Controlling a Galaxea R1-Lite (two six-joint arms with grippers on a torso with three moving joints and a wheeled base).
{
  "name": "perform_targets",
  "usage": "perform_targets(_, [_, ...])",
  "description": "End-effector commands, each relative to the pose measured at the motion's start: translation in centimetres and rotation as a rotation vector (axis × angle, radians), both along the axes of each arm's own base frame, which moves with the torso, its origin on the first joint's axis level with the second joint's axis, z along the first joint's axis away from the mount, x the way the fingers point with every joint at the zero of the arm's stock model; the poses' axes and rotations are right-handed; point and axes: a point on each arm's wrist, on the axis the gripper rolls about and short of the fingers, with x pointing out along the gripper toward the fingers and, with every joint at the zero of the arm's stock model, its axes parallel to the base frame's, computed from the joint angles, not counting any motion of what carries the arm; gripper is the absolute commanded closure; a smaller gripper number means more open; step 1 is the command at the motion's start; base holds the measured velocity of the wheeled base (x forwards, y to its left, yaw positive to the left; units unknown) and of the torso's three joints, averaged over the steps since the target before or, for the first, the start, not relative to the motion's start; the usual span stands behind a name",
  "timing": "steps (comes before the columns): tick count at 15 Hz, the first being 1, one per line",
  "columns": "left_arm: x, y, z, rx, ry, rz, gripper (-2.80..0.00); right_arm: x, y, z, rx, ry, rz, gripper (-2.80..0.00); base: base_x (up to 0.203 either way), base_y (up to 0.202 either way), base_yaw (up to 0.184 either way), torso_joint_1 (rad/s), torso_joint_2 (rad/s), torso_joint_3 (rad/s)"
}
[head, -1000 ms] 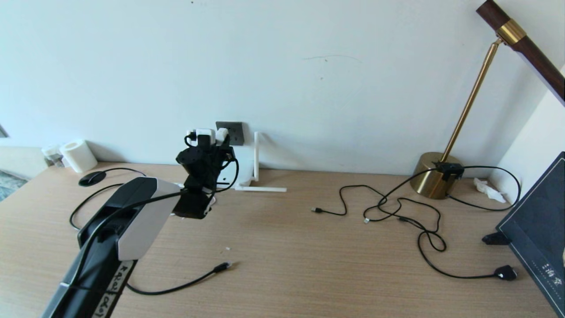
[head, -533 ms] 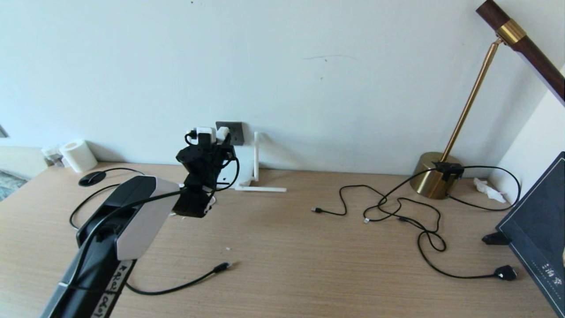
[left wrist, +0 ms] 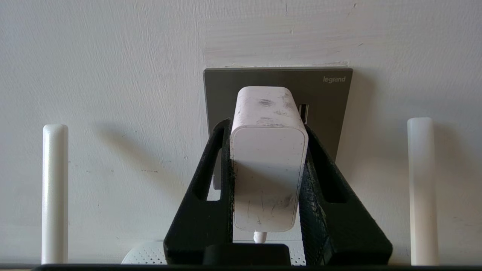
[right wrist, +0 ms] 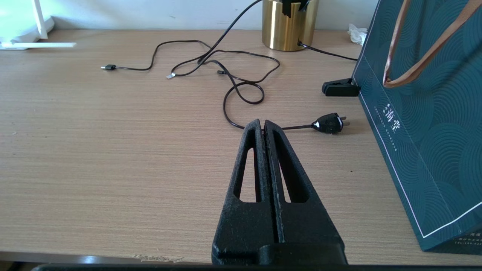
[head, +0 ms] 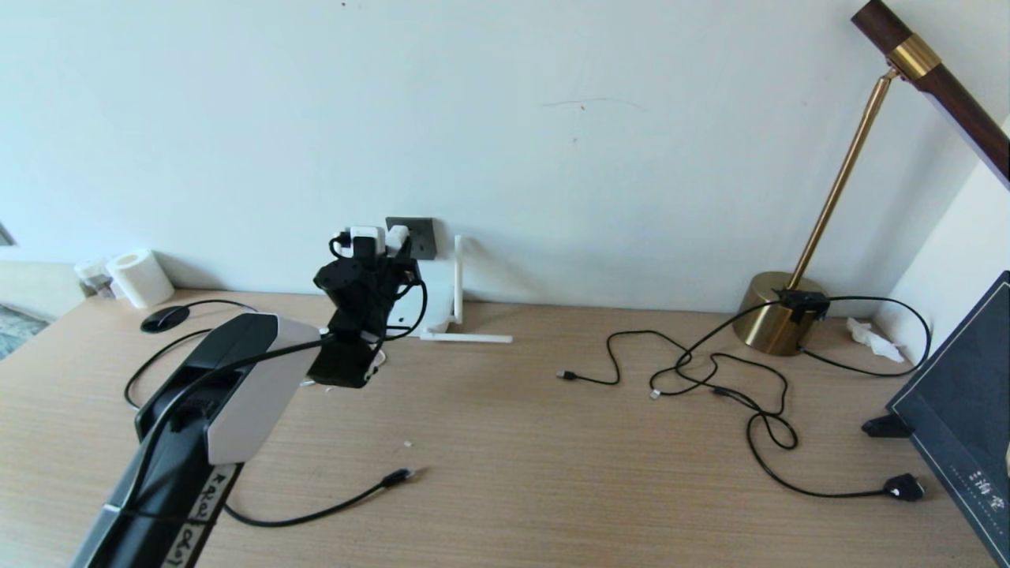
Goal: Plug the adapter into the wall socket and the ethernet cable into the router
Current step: Plug plug into socket
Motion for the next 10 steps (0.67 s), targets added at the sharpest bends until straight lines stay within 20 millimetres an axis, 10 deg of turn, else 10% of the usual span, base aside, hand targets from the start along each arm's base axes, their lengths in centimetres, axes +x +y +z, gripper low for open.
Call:
perform_targets(1, [0.0, 0.0, 0.0, -0.002, -0.006, 0.001, 0.0, 0.0, 0.0, 0.0, 0.0, 0.001, 0.0, 0.0, 0.0, 0.0, 0.0, 0.0, 0.0, 0.0])
perform_targets(10, [-1.1, -0.3, 0.3, -0.013, -0.042, -0.001, 0.0, 0.0, 0.0, 0.0, 0.0, 0.001, 0.0, 0.0, 0.0, 0.0, 0.0, 0.0, 0.0, 0.0])
